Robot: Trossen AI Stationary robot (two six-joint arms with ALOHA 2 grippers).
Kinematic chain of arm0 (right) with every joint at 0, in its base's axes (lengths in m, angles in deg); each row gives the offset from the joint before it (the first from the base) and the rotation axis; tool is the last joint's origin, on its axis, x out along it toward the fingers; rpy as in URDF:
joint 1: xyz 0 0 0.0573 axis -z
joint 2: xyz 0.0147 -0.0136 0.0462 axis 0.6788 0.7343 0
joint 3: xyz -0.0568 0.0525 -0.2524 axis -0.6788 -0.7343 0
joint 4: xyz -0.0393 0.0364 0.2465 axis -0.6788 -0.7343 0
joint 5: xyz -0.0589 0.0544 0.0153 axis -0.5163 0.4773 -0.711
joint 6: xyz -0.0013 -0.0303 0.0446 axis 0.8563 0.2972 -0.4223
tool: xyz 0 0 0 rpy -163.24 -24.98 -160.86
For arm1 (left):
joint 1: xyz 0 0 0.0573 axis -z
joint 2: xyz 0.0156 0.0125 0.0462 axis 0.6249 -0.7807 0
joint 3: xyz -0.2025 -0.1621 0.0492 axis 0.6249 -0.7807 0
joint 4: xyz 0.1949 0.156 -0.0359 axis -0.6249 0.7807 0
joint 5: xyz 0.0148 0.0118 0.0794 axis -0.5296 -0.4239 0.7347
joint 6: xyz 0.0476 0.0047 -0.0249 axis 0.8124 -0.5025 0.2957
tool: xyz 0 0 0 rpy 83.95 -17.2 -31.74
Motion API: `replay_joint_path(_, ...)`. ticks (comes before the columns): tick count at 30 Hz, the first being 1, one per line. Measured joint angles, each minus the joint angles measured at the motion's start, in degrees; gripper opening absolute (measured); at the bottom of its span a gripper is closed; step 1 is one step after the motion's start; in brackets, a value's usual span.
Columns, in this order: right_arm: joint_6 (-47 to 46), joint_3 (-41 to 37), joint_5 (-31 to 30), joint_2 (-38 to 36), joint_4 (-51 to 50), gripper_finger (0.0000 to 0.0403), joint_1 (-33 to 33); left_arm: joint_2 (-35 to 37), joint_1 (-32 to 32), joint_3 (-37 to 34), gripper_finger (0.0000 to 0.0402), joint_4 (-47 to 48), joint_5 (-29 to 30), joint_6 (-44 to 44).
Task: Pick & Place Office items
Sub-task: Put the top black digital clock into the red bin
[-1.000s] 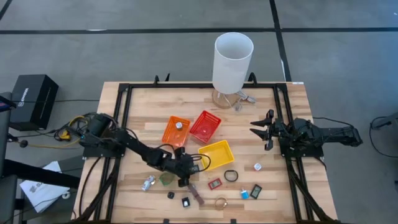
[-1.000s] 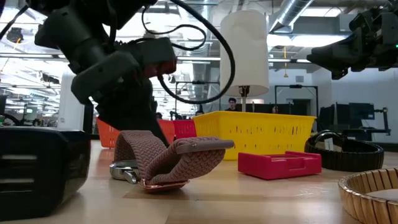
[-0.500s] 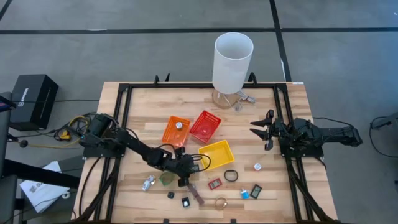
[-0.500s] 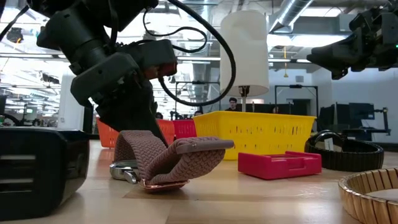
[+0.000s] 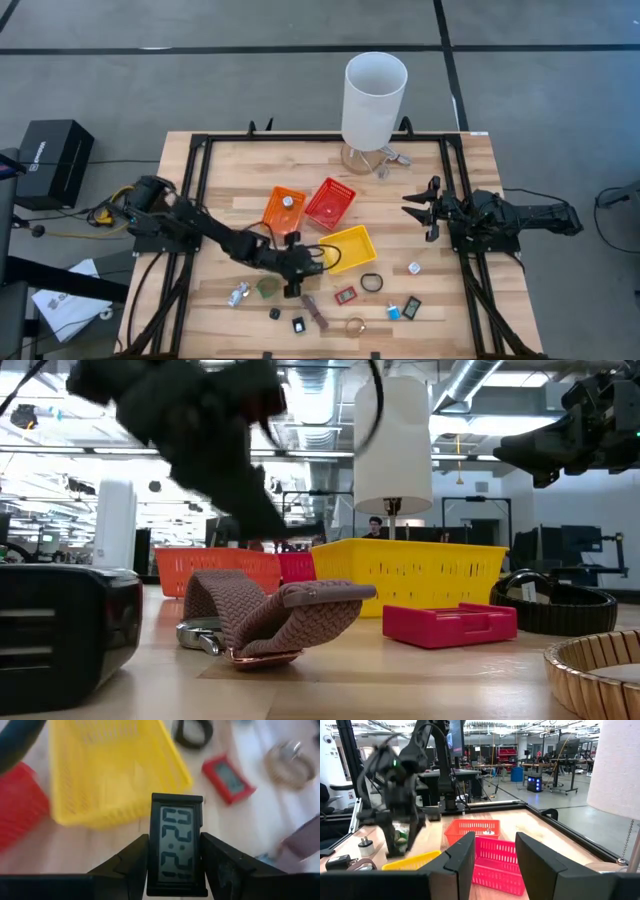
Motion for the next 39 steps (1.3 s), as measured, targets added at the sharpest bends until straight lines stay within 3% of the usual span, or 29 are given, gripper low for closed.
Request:
replay_joint_path(6,0.0,0.0,0.0,0.0,0.0,0.0134,0.0,9.2,-4.4,0.0,0.0156,0.5,6.5,6.6)
replay_joint_path(14,0.0,0.0,0.0,0.0,0.0,0.0134,0.0,12.2,-15.4,0.0,0.0162,0.0,6.3,12.9)
replay_joint_path(25,0.1,0.0,0.0,0.0,0.0,0.0134,0.0,1.6,-27.6,0.0,0.0165,-5.9,-3.5,14.5)
replay_joint_path(32,0.2,0.0,0.0,0.0,0.0,0.0134,0.0,-5.1,-28.6,0.0,0.0162,-9.1,-5.2,14.3)
replay_joint_path(39,0.2,0.0,0.0,0.0,0.0,0.0134,0.0,-7.1,-28.4,0.1,0.0182,-9.9,-6.4,16.0)
